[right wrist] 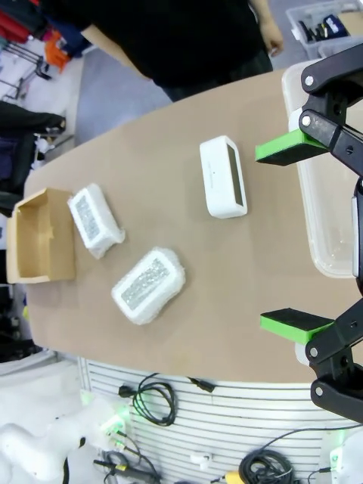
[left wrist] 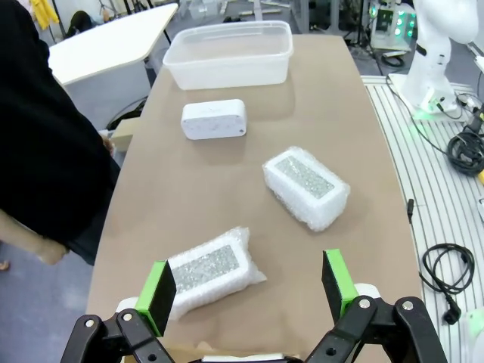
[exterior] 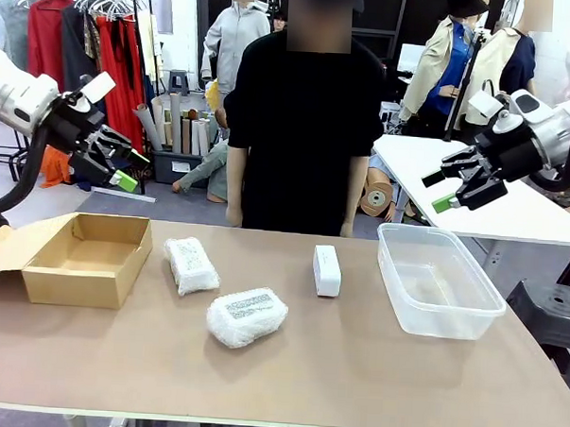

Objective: Separate and place wrapped and unwrapped clocks.
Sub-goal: Pick up the Digital clock indicated by the person.

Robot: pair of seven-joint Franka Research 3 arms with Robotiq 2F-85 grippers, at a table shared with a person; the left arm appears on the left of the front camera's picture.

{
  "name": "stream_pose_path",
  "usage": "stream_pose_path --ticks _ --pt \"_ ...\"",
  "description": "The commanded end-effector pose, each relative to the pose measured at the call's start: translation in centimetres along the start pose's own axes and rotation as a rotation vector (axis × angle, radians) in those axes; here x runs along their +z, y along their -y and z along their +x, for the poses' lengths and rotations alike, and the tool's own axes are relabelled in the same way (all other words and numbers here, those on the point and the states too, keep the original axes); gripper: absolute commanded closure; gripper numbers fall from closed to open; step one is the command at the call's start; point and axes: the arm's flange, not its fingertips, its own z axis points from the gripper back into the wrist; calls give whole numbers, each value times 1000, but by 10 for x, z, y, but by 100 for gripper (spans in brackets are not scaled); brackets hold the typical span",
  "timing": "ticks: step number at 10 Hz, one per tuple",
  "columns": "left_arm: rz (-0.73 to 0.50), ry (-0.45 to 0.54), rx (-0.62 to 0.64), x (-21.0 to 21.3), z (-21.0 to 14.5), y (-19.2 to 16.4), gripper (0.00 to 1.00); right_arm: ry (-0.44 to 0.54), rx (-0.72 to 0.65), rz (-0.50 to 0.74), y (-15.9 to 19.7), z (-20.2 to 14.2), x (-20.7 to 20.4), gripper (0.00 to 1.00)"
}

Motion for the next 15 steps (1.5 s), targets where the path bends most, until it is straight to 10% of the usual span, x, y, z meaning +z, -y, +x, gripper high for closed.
stream_pose_path --ticks 1,15 --pt "2 0 -22 12 -7 -13 0 54 38 44 27 -7 15 0" --pt "1 7 -9 25 -17 -43 0 61 1 78 47 -25 22 0"
